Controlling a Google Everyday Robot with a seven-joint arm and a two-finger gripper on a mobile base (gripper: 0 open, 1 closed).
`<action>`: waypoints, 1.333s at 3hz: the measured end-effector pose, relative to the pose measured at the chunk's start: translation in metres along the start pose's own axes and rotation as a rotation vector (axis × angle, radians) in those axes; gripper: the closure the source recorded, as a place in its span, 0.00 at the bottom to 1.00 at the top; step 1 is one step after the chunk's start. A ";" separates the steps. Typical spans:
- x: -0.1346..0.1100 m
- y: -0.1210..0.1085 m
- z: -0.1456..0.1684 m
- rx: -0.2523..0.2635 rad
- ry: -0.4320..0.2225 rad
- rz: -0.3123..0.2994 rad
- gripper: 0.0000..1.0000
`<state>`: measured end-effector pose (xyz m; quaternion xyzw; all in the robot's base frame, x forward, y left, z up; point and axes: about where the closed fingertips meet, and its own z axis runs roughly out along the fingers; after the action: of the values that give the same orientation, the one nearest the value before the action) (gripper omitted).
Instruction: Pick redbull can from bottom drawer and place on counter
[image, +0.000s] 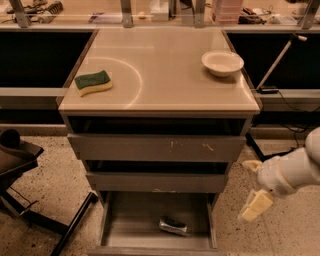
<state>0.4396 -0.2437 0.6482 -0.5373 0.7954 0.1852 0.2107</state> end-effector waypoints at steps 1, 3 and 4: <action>0.059 0.004 0.072 -0.042 -0.091 0.119 0.00; 0.120 0.023 0.145 -0.091 -0.159 0.250 0.00; 0.116 0.031 0.179 -0.069 -0.253 0.292 0.00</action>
Offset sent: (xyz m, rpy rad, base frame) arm -0.0617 -0.0308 -0.2601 0.2816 0.1779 -0.2910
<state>0.3961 -0.2296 0.4374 -0.3954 0.8253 0.3068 0.2615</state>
